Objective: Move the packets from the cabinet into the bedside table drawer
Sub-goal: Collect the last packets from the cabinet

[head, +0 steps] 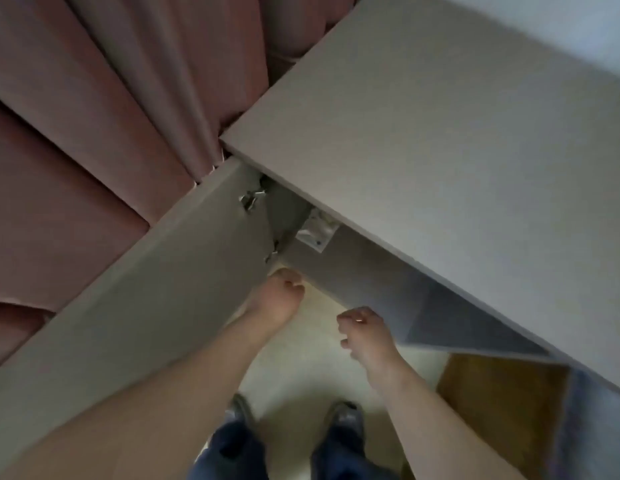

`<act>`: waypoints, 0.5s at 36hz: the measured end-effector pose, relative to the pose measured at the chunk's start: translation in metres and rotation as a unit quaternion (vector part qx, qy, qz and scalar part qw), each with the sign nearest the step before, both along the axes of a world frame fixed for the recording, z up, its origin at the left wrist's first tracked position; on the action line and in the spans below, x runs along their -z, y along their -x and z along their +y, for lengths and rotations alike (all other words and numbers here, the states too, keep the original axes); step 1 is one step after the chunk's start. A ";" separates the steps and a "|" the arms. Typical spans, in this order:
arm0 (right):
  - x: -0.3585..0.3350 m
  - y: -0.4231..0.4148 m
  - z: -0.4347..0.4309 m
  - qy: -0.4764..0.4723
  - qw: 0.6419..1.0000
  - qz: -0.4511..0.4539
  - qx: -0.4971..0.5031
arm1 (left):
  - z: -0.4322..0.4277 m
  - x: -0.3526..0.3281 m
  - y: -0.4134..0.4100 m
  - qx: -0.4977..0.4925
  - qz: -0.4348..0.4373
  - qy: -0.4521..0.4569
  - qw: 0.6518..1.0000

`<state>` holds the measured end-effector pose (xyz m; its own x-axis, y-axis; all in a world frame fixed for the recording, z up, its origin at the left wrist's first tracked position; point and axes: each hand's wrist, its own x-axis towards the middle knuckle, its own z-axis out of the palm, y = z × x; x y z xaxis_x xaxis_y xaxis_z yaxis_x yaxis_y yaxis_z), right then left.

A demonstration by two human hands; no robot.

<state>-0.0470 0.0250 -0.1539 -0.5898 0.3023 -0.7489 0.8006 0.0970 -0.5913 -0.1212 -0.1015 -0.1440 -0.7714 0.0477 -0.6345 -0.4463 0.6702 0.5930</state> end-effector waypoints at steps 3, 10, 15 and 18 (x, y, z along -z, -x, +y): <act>0.073 0.022 0.002 -0.029 0.999 0.012 -0.023 | 0.001 0.063 0.016 0.058 0.040 0.029 0.997; 0.208 0.101 0.032 -0.170 0.979 0.098 -0.063 | 0.011 0.187 0.069 0.193 0.105 0.084 0.972; 0.267 0.149 0.068 -0.266 0.952 0.118 -0.093 | 0.020 0.258 0.110 0.252 0.198 0.050 0.946; 0.293 0.165 0.084 -0.307 0.935 0.142 -0.103 | 0.029 0.299 0.127 0.271 0.228 0.063 0.933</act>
